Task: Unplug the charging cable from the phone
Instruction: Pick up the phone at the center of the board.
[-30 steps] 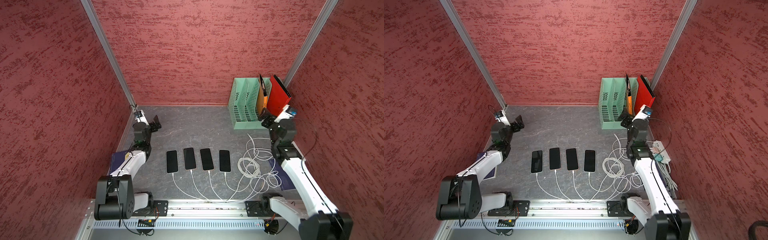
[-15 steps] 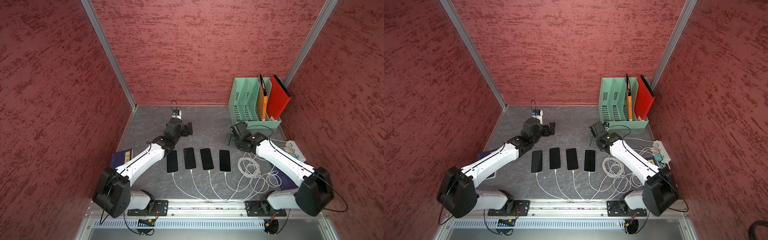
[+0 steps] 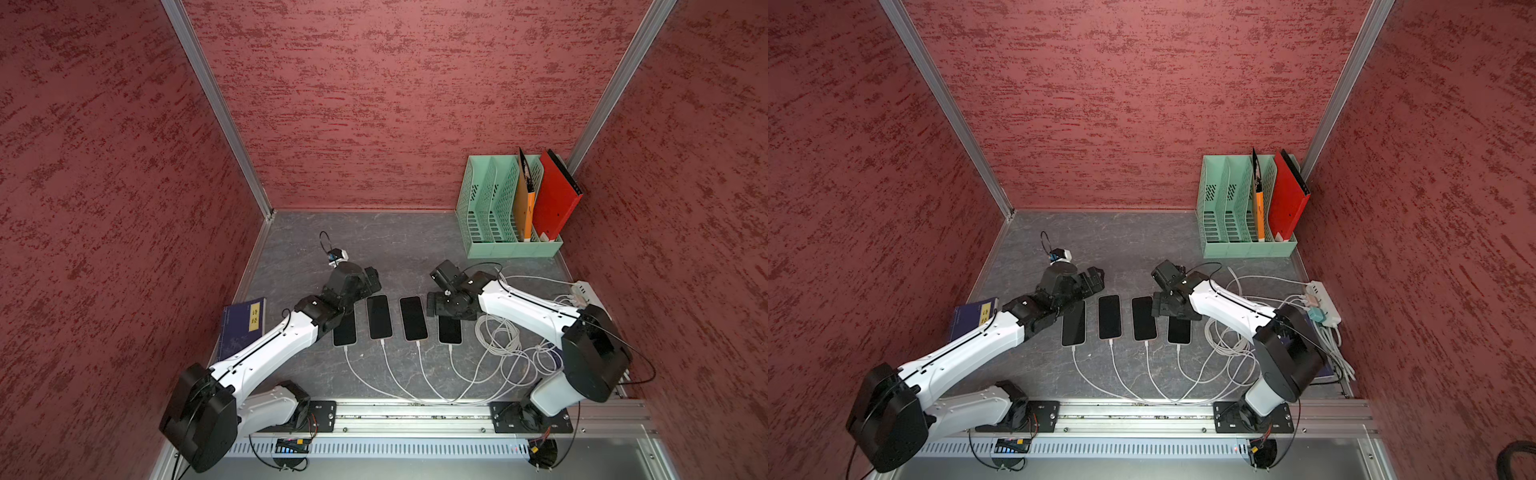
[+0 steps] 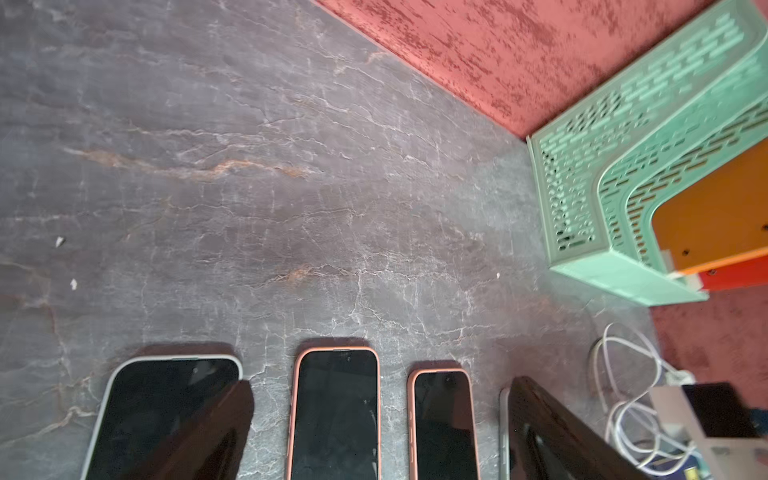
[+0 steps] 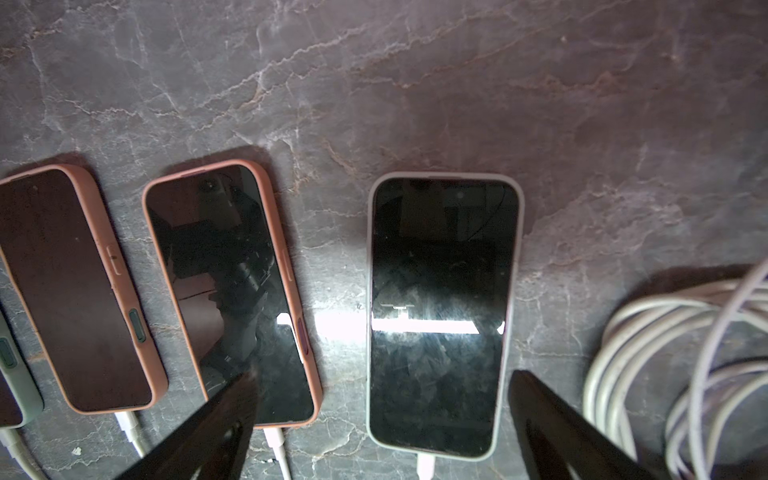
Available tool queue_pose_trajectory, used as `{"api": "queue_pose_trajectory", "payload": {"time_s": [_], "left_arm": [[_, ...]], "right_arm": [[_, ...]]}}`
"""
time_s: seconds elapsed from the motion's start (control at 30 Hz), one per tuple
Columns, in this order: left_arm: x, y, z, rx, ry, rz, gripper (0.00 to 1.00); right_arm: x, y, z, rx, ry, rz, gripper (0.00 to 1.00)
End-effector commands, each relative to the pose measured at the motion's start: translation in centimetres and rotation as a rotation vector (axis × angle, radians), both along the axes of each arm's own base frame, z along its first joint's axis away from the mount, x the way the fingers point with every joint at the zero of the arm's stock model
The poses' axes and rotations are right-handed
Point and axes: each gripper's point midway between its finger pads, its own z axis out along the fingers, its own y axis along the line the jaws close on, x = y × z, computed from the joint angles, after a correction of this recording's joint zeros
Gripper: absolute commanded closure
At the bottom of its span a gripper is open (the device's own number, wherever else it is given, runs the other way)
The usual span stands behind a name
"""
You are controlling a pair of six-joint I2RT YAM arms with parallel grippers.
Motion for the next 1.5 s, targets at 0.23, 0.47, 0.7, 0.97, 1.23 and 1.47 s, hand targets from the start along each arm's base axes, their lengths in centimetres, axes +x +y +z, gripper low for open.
{"api": "queue_pose_trajectory", "payload": {"time_s": [0.23, 0.47, 0.7, 0.97, 1.23, 1.47], "left_arm": [[-6.2, -7.6, 1.9, 0.204, -0.118, -0.257, 0.0], [-7.3, -7.3, 1.9, 0.157, -0.141, -0.249, 0.0], [-7.7, -3.8, 2.7, 0.14, -0.205, -0.144, 0.0], [-8.3, -3.6, 1.4, 0.03, -0.187, -0.13, 0.0], [-9.0, -4.1, -0.1, 0.055, -0.138, -0.187, 0.0], [-9.4, -4.3, -0.8, 0.067, -0.116, -0.217, 0.0]], "right_arm": [[-0.6, -0.4, -0.8, -0.038, 0.046, -0.012, 0.01], [-0.4, -0.3, -2.6, -0.025, 0.062, -0.02, 0.02], [-0.6, -0.5, -3.6, -0.026, 0.074, -0.034, 0.02], [-0.9, -1.0, -4.4, -0.024, 0.088, -0.015, 0.01], [-0.2, -1.3, -3.6, -0.013, 0.05, -0.008, 0.01], [-0.5, -1.2, -4.7, -0.008, 0.073, -0.014, 0.02]]}}
